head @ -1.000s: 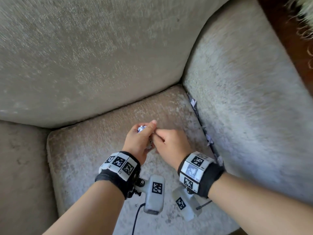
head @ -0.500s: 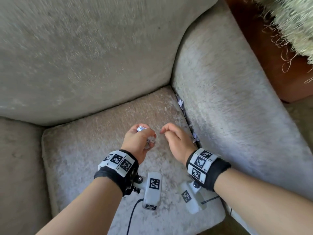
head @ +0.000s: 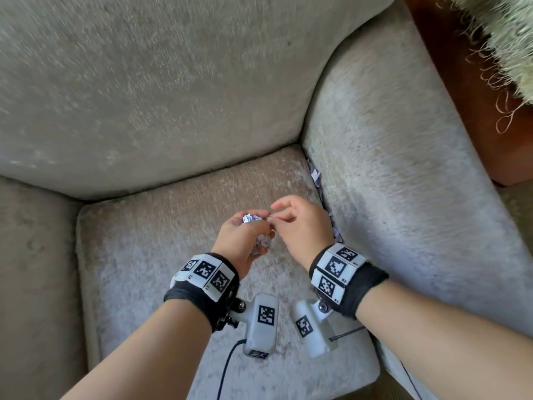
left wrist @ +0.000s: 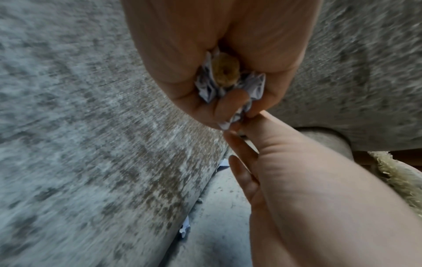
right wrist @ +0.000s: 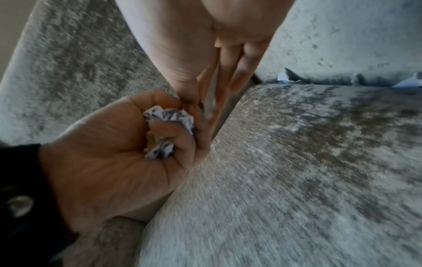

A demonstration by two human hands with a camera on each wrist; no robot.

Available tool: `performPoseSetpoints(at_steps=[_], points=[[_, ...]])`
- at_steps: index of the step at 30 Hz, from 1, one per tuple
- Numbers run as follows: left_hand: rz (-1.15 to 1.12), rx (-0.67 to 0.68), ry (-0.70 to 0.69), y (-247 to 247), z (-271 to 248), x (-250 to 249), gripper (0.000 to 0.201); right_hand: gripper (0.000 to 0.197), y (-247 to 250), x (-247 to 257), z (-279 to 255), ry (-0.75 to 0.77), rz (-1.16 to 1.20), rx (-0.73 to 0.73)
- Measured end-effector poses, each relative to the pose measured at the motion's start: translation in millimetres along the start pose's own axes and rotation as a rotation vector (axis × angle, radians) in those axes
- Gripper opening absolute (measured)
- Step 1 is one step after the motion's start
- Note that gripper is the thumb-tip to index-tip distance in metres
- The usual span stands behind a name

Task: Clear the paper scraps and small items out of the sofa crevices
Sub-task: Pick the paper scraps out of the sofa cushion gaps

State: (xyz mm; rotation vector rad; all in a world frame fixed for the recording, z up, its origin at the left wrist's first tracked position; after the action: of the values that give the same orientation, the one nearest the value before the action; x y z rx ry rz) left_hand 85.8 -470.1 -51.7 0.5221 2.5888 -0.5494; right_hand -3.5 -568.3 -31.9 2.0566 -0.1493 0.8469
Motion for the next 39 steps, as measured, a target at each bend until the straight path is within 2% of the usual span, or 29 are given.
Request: performPoseSetpoints(at_steps=[3,9,13,17,20,23,27,31,34,36,38,39], points=[[0.021,0.022,0.005,-2,0,2,0.028,0.008,-1,1,-5,0.023,-0.051,0.007],[-0.050,-0.024,0.013,3,9,7,0.022,0.017,-5,5,-4,0.086,-0.083,0.067],[-0.082,-0.035,0.018,6,15,5,0.018,0.006,-5,-3,7,0.053,-0.121,0.000],[-0.072,-0.063,0.015,15,24,-5,0.019,0.024,1,-21,33,-0.063,-0.203,-0.011],[-0.070,-0.049,0.019,22,30,-13,0.020,0.049,0,-29,71,-0.075,-0.466,0.083],[-0.078,-0.039,0.025,27,35,-20,0.019,0.064,-5,-33,118,-0.050,-0.670,0.143],[-0.064,-0.014,0.034,29,41,-27,0.019,0.076,-19,-41,155,-0.173,-0.693,0.278],[-0.055,-0.007,0.044,34,45,-29,0.021,0.083,-33,-52,163,-0.252,-0.656,0.301],[-0.044,-0.015,0.053,38,49,-29,0.021,0.074,-32,-52,170,-0.369,-0.630,0.291],[-0.040,-0.017,0.066,38,49,-28,0.020,0.048,-28,-51,173,-0.429,-0.650,0.362],[-0.033,-0.013,0.074,36,48,-28,0.021,0.012,-30,-44,176,-0.323,-0.773,0.534],[-0.031,-0.012,0.072,34,48,-29,0.022,0.024,-34,-47,177,-0.291,-0.835,0.611]])
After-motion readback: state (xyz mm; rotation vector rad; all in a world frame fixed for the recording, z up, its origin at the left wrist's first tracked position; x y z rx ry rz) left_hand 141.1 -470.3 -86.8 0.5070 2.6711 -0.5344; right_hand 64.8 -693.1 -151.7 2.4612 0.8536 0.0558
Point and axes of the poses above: each hand's wrist, its own z-axis towards the middle knuckle, its own y-axis out of the back of the hand, x = y × z, the point moved 6 cm from there along z, towards the middle knuckle, and after that the axes turned 14 degrees about -z, right-handed, at the moved point
